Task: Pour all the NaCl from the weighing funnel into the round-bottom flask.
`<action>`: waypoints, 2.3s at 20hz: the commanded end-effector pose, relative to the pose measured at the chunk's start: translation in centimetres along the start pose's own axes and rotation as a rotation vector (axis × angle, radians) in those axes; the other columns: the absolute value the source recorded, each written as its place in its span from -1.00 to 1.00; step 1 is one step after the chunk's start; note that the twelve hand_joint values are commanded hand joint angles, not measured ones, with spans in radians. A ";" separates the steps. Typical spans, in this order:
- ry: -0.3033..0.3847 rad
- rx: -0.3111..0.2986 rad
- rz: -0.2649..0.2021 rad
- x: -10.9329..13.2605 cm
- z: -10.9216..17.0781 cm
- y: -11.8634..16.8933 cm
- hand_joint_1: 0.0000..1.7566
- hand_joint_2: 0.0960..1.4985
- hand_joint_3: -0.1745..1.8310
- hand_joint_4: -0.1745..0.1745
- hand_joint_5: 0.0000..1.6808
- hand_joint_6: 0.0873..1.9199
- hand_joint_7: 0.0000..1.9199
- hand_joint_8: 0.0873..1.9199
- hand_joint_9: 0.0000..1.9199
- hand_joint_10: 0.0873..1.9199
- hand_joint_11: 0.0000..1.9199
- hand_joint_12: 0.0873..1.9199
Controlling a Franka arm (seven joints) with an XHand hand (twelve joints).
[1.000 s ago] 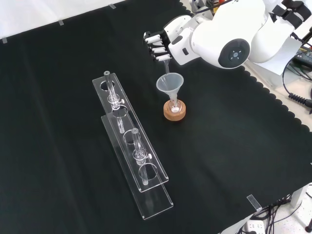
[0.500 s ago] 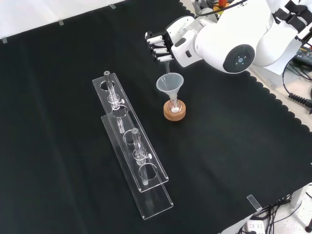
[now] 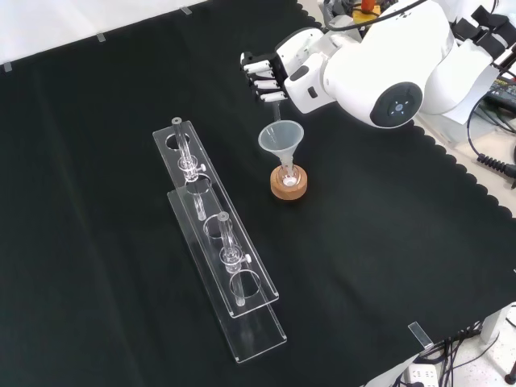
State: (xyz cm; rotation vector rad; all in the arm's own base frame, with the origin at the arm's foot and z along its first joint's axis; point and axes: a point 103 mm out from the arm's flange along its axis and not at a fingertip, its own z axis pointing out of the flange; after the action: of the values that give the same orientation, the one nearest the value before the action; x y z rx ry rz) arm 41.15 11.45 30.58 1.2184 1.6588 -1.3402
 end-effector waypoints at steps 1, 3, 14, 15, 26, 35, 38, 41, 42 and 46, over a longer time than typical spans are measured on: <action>-0.013 0.000 -0.001 0.1 -0.1 0.0 0.27 -0.30 0.04 1.00 0.41 -0.08 0.02 -0.41 0.23 -0.73 -0.17 0.07; -0.017 0.001 -0.002 0.1 -0.2 0.0 0.27 -0.30 0.04 1.00 0.41 -0.08 0.02 -0.41 0.23 -0.73 -0.17 0.07; 0.008 0.009 0.003 0.2 -0.1 0.0 0.27 -0.30 0.04 1.00 0.41 -0.08 0.02 -0.41 0.23 -0.74 -0.16 0.07; 0.020 0.007 0.003 0.2 -0.1 0.0 0.27 -0.30 0.04 1.00 0.41 -0.08 0.02 -0.41 0.23 -0.74 -0.16 0.07; 0.164 -0.022 0.006 -0.2 0.9 0.1 0.27 -0.30 0.04 1.00 0.41 -0.08 0.01 -0.41 0.23 -0.74 -0.16 0.06; 0.284 -0.042 -0.004 -0.5 3.1 0.6 0.26 -0.30 0.04 1.00 0.41 -0.08 0.01 -0.41 0.23 -0.74 -0.16 0.06; 0.291 -0.034 -0.001 -0.8 3.9 0.7 0.26 -0.30 0.04 1.00 0.41 -0.08 0.01 -0.41 0.23 -0.74 -0.16 0.06; 0.272 0.005 0.006 -0.7 4.0 1.1 0.26 -0.29 0.04 1.00 0.41 -0.08 0.01 -0.41 0.23 -0.74 -0.16 0.06; 0.287 -0.004 0.008 -0.6 4.0 1.1 0.26 -0.29 0.04 1.00 0.41 -0.08 0.01 -0.41 0.23 -0.74 -0.16 0.06; 0.365 -0.037 0.000 -0.6 3.4 0.8 0.26 -0.29 0.04 1.00 0.41 -0.08 0.01 -0.41 0.23 -0.74 -0.16 0.06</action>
State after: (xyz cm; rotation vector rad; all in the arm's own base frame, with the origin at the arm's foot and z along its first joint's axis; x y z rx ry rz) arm 42.11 7.49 30.05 1.4533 1.8528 -1.1863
